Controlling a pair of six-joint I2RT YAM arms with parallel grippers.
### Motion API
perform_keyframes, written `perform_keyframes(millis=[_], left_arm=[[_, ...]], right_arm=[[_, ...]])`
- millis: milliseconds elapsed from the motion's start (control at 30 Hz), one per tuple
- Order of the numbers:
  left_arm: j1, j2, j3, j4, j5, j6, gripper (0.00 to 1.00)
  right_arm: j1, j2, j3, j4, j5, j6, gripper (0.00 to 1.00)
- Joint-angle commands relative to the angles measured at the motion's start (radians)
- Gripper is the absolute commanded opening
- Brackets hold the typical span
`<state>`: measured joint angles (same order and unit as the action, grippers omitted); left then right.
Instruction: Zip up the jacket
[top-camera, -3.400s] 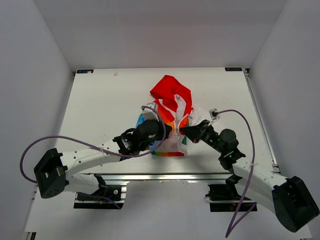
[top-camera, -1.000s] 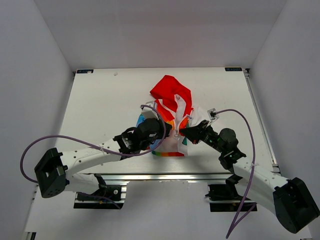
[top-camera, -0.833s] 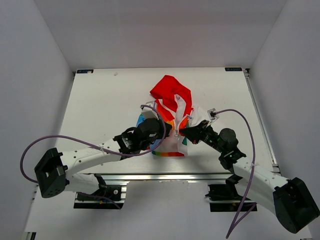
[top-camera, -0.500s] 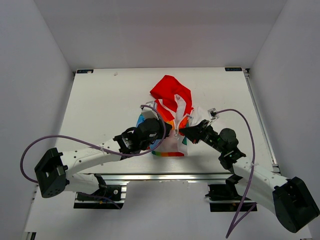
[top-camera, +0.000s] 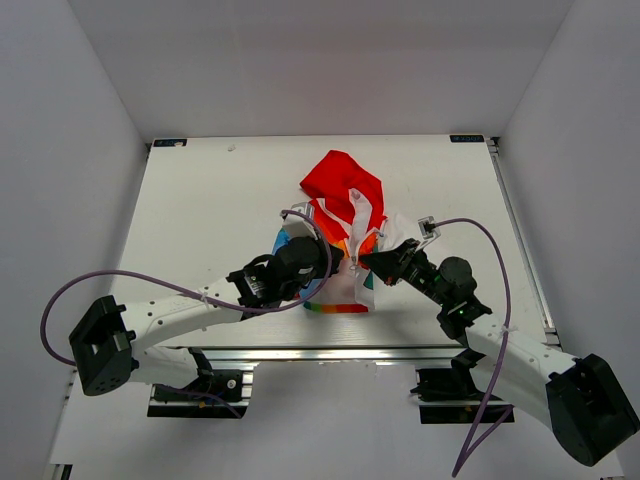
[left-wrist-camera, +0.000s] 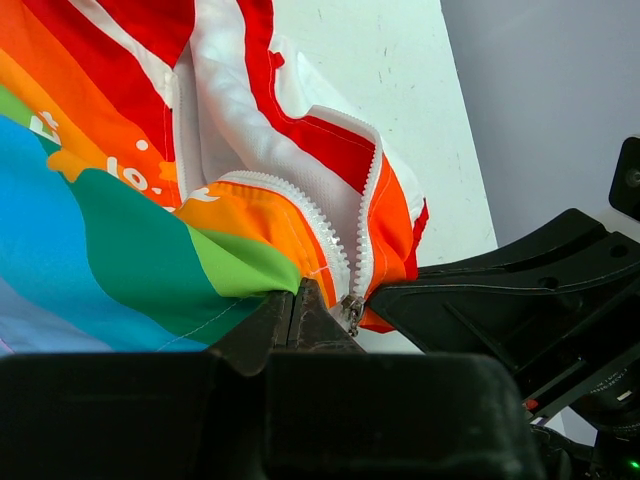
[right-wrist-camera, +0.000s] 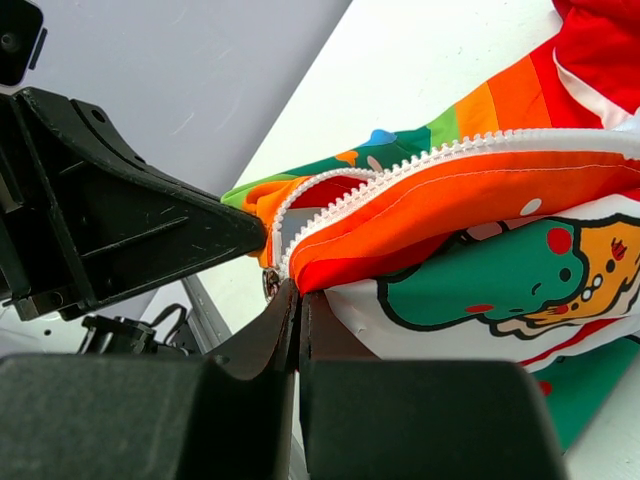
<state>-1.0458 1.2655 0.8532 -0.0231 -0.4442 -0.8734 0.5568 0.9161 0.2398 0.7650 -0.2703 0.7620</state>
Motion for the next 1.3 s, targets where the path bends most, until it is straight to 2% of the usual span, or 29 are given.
perform_keyframes(millis=[0,600,1267], left_arm=[[-0.013,-0.017,0.009,0.000,-0.016,0.001,0.00],[-0.020,-0.022,0.014,0.000,-0.010,0.013,0.00],[-0.020,0.015,0.040,-0.009,0.007,0.008,0.00]], right_arm=[[0.002,-0.010,0.023,0.053,0.008,0.014,0.00],[0.003,-0.025,0.039,-0.018,0.037,-0.023,0.00],[0.009,0.006,0.033,0.085,-0.040,0.000,0.00]])
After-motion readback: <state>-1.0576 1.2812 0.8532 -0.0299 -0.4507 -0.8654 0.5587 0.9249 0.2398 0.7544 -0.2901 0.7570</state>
